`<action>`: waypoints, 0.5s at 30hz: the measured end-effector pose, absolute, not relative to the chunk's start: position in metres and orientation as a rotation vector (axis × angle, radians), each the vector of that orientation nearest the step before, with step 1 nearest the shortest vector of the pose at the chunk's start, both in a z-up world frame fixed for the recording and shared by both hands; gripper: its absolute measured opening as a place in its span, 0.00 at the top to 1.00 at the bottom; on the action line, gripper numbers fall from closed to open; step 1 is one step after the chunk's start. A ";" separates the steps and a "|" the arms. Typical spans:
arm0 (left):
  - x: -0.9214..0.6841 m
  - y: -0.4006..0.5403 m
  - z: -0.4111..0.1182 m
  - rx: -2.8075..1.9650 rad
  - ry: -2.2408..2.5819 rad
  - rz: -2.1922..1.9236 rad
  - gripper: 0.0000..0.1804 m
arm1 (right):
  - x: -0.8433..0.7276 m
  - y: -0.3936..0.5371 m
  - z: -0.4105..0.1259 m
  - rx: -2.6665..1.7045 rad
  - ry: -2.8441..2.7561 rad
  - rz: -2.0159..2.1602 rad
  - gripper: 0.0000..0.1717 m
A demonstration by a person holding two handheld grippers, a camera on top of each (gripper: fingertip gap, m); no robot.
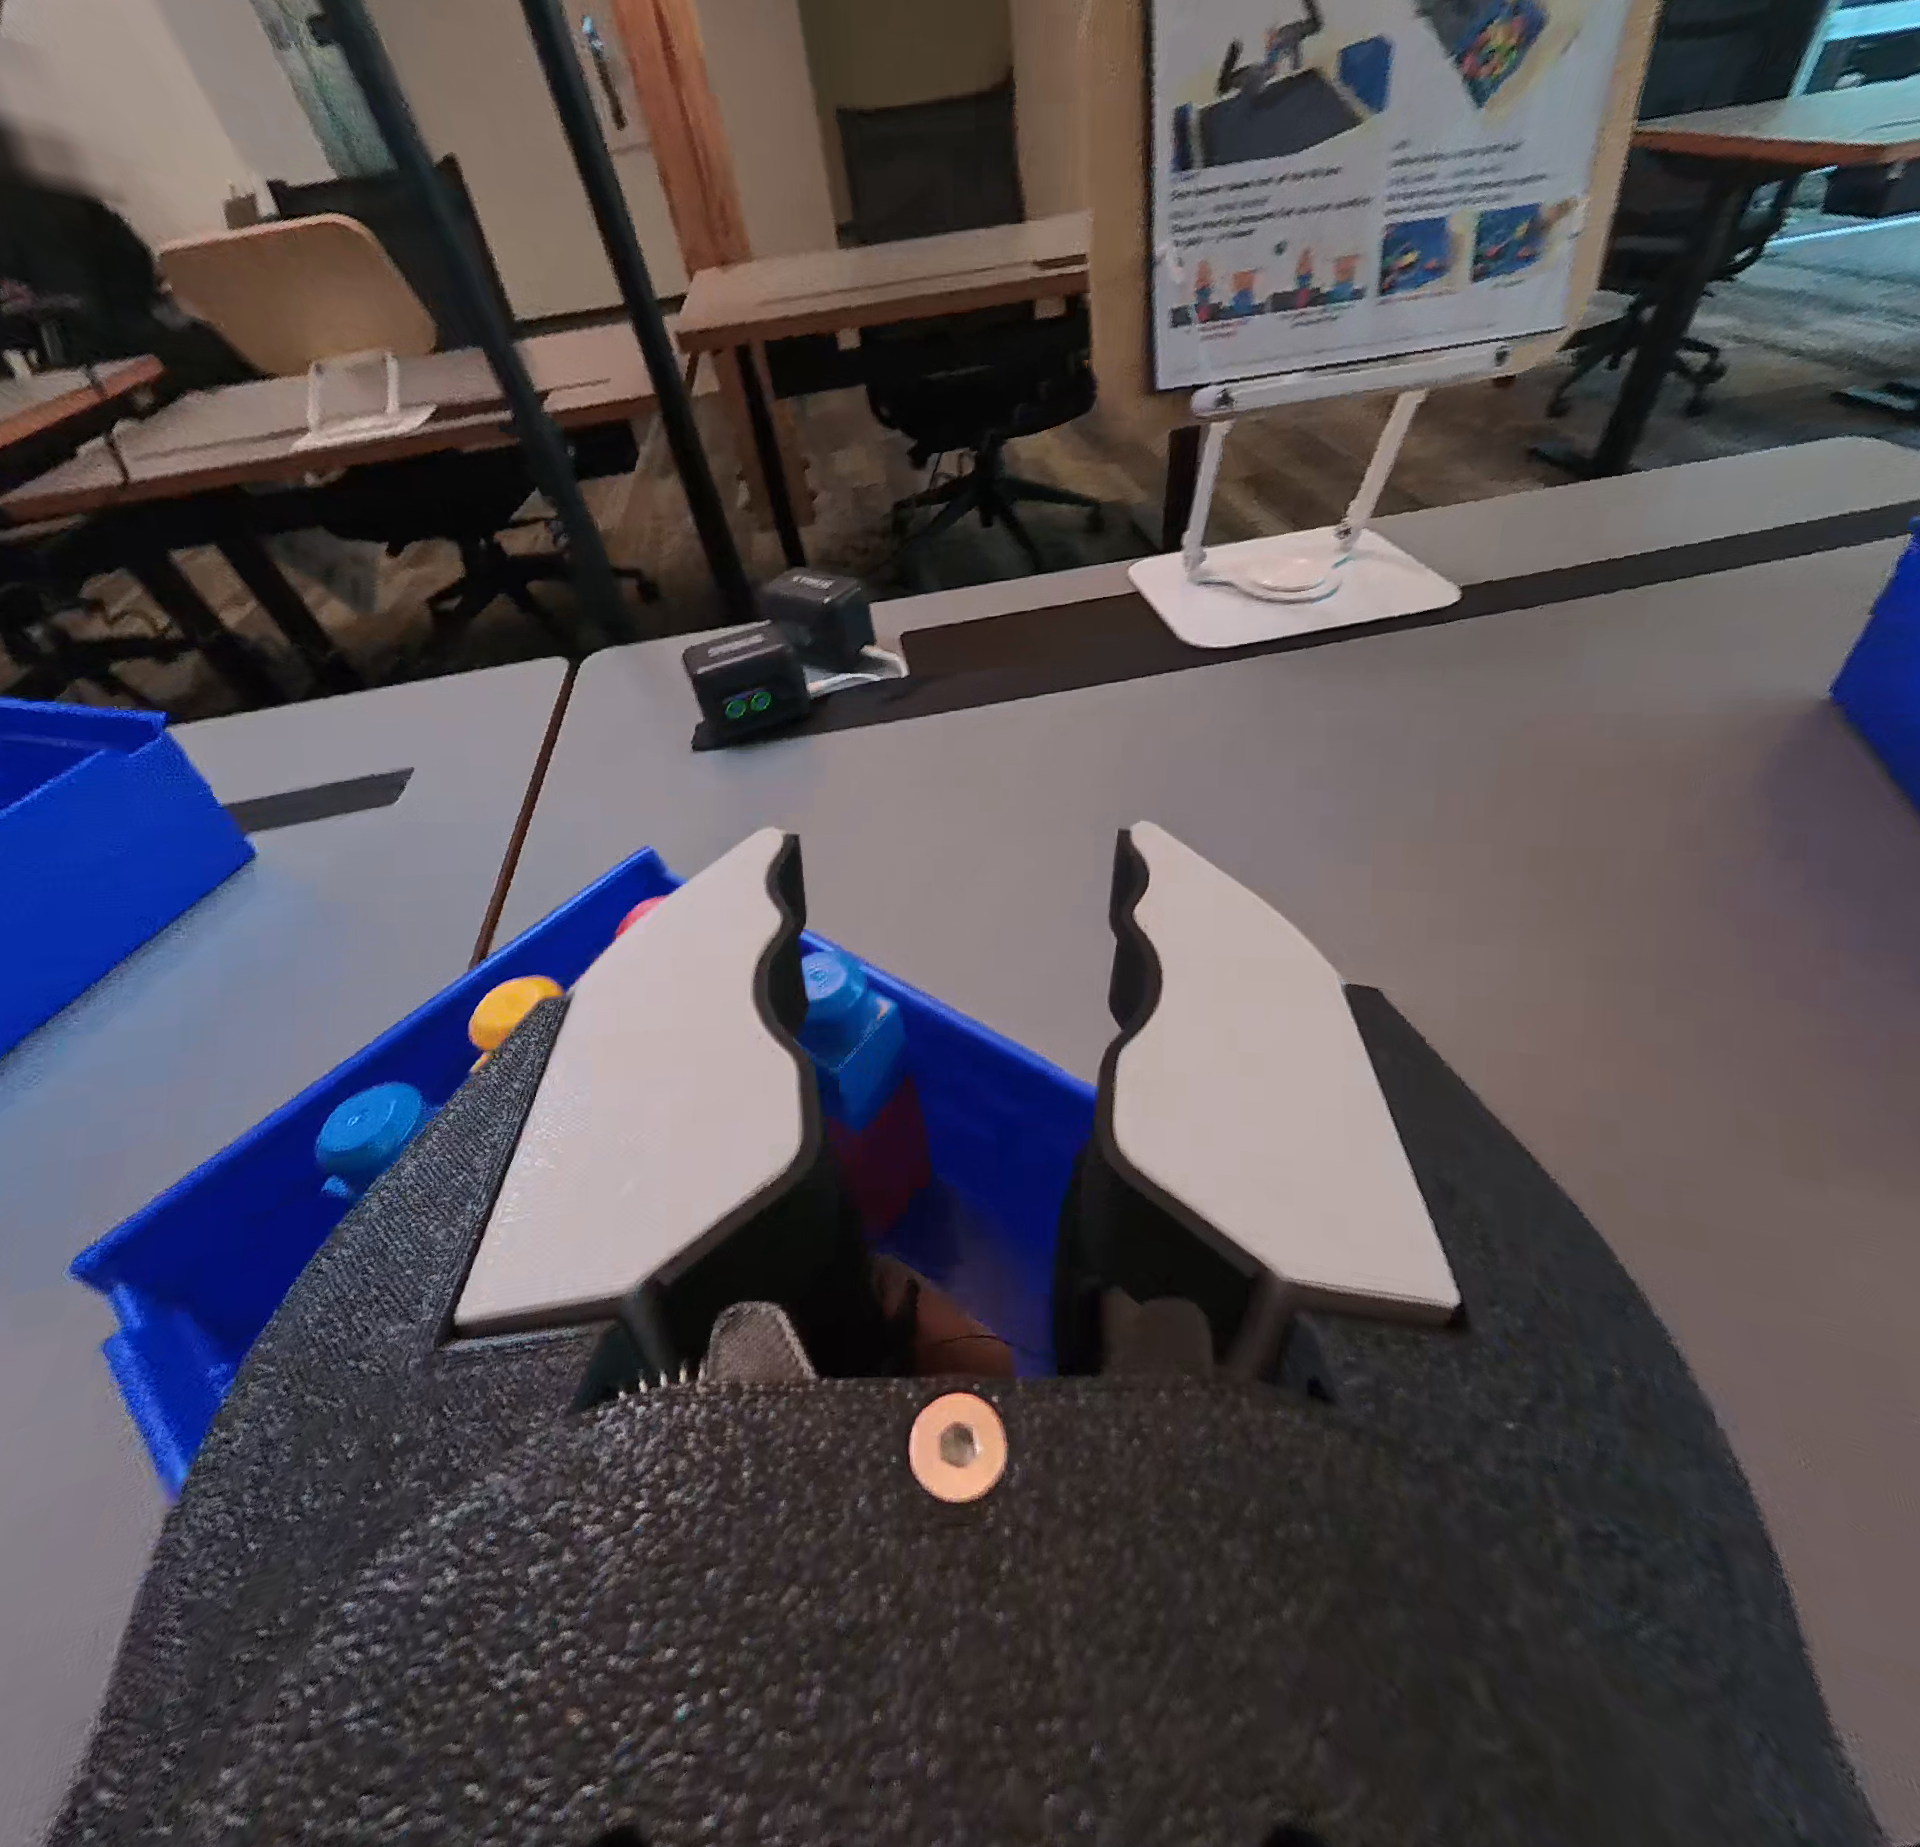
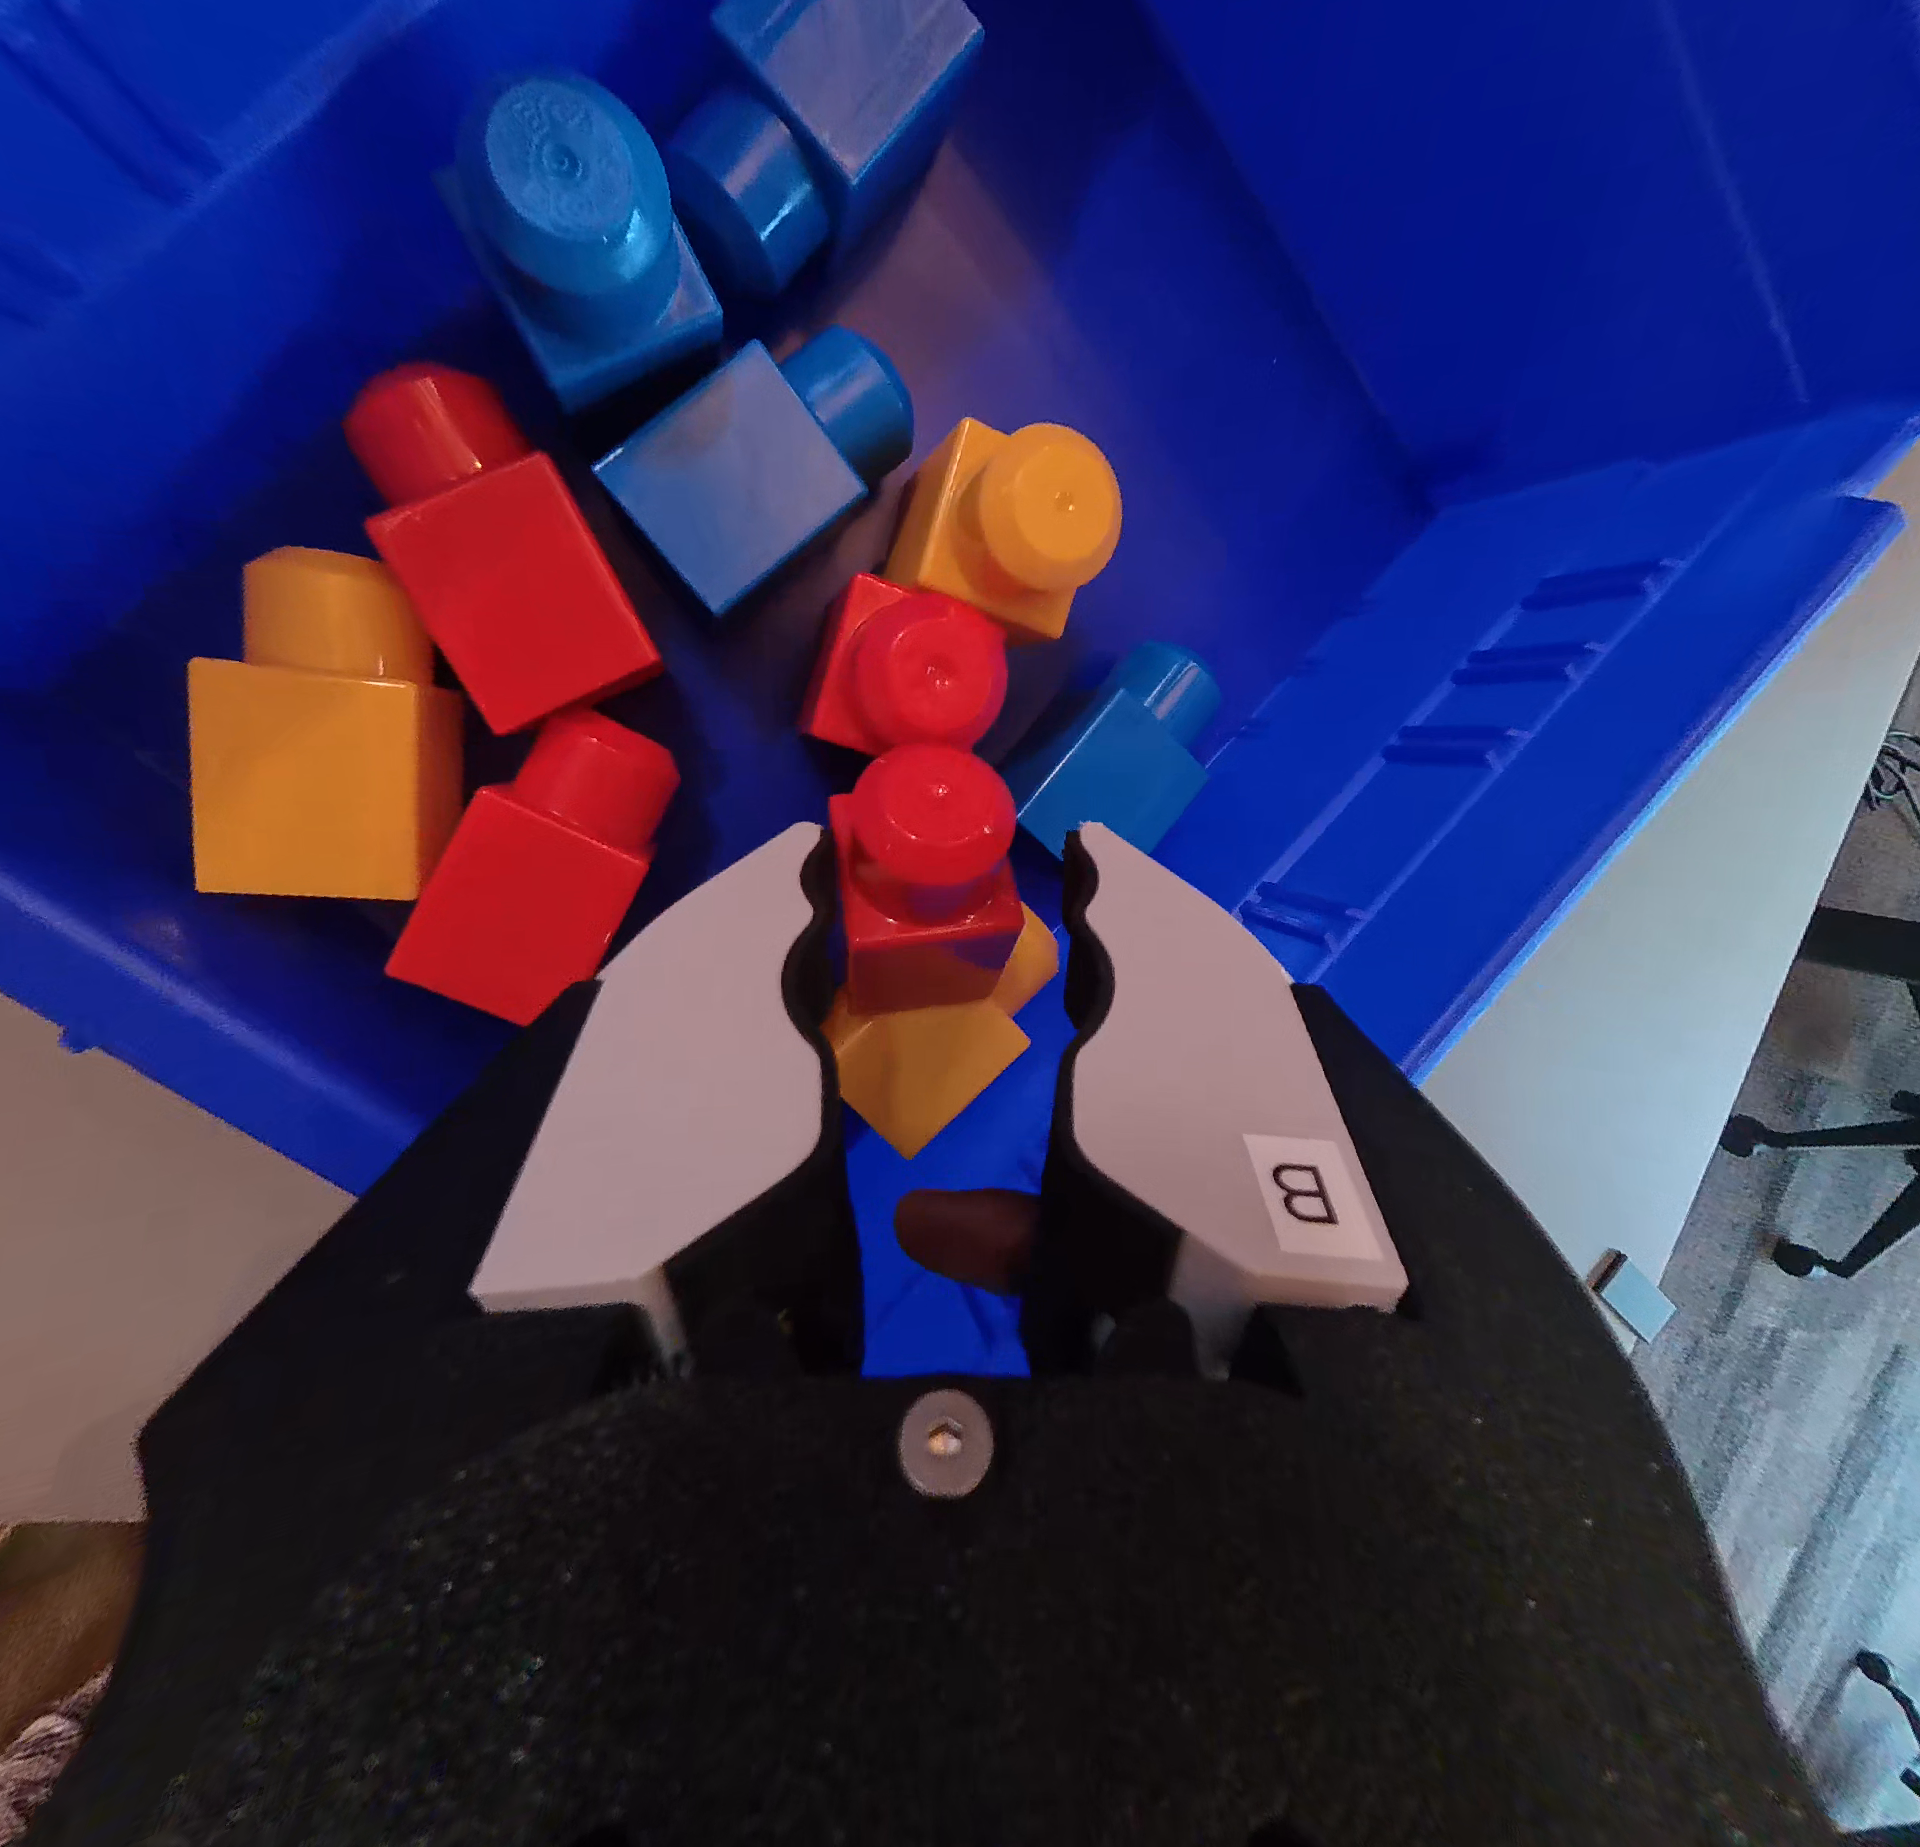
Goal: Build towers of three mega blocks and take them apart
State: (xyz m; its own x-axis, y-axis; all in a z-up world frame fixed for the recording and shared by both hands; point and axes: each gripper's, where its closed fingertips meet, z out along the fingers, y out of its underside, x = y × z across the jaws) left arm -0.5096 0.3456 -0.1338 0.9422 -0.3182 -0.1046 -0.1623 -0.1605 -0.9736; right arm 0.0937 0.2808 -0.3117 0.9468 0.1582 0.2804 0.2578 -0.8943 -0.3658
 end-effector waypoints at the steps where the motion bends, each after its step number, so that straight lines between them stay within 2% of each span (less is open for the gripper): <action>1: -0.516 0.347 -0.137 -1.752 0.340 -0.137 0.68 | 0.095 0.281 -0.312 -2.694 -0.298 -0.354 0.75; 6: -0.537 0.361 -0.168 -1.877 0.286 -0.098 0.65 | 0.100 0.283 -0.306 -2.672 -0.271 -0.402 0.69; 12: -0.538 0.381 -0.213 -2.021 0.302 -0.107 0.61 | 0.108 0.284 -0.285 -2.581 -0.211 -0.447 0.56; 15: -0.539 0.392 -0.228 -2.034 0.281 -0.119 0.61 | 0.113 0.286 -0.273 -2.523 -0.176 -0.463 0.56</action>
